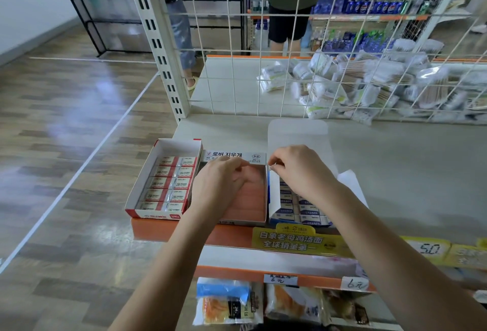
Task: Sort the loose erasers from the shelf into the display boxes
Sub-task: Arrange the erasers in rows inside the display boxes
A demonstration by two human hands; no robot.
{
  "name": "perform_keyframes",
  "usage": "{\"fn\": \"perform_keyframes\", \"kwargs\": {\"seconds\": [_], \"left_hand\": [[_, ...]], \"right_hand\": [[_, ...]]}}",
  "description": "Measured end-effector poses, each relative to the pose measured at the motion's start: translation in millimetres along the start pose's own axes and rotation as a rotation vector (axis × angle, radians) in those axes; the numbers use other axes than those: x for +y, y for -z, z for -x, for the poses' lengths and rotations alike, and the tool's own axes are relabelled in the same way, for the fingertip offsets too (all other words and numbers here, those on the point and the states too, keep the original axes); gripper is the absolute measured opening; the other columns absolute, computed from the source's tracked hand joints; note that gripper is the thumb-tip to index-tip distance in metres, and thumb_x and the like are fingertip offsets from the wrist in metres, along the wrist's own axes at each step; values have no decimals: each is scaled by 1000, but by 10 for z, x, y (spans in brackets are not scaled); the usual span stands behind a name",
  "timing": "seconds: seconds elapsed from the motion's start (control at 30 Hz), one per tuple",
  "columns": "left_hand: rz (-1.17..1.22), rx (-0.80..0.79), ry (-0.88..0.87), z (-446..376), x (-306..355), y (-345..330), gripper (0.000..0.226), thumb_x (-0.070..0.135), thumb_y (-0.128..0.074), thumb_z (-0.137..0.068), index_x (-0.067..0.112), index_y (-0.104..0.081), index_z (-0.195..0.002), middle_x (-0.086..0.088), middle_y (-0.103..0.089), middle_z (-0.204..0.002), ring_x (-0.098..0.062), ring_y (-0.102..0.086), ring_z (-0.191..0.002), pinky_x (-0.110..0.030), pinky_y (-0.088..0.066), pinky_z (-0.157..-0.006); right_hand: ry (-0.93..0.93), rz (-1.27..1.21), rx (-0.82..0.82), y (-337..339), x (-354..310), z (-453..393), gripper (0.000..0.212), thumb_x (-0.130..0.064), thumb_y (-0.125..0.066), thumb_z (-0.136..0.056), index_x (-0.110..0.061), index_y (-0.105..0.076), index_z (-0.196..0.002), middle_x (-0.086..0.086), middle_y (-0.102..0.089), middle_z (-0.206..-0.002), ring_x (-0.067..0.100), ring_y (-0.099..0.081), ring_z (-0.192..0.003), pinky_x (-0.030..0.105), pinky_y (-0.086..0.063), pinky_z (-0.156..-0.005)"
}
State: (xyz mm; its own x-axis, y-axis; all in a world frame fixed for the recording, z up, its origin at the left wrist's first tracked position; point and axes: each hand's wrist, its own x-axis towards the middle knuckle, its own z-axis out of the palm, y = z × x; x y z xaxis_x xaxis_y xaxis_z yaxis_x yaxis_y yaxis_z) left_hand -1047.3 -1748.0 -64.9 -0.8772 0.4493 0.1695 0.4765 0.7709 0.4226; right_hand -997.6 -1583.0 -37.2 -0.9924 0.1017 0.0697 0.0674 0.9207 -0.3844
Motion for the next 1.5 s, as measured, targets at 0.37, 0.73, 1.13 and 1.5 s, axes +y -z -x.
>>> {"fn": "perform_keyframes", "kwargs": {"seconds": [0.37,0.73,1.13,1.5], "left_hand": [[-12,20,23,33,71,-25,29,34,-58,-89,29,-63,-117,6,-68,-105,-13,-57,-97,-25,-41,-75],[-135,1,30,79,109,-36,31,35,-56,-91,31,-62,-121,8,-66,-115,-15,-51,-111,-30,-48,-80],[-214,-58,33,51,148,-6,32,35,-52,-94,33,-58,-125,12,-61,-122,-12,-45,-113,-26,-41,-76],[-200,-79,18,-15,173,-8,31,34,-59,-89,24,-61,-118,6,-63,-114,-15,-46,-111,-28,-42,-78]], "right_hand": [[14,5,-6,-3,14,19,20,-16,-51,-94,-13,-69,-102,4,-67,-100,18,-60,-91,20,-39,-74],[32,11,-11,-28,31,6,20,-17,-51,-94,-13,-68,-103,4,-67,-101,19,-60,-91,22,-42,-76],[42,12,-9,-39,55,15,20,-18,-50,-94,-13,-68,-103,3,-66,-100,18,-59,-90,23,-42,-75],[46,6,-14,-10,40,36,21,-17,-49,-95,-13,-68,-103,4,-66,-101,18,-59,-91,23,-42,-77]]}}
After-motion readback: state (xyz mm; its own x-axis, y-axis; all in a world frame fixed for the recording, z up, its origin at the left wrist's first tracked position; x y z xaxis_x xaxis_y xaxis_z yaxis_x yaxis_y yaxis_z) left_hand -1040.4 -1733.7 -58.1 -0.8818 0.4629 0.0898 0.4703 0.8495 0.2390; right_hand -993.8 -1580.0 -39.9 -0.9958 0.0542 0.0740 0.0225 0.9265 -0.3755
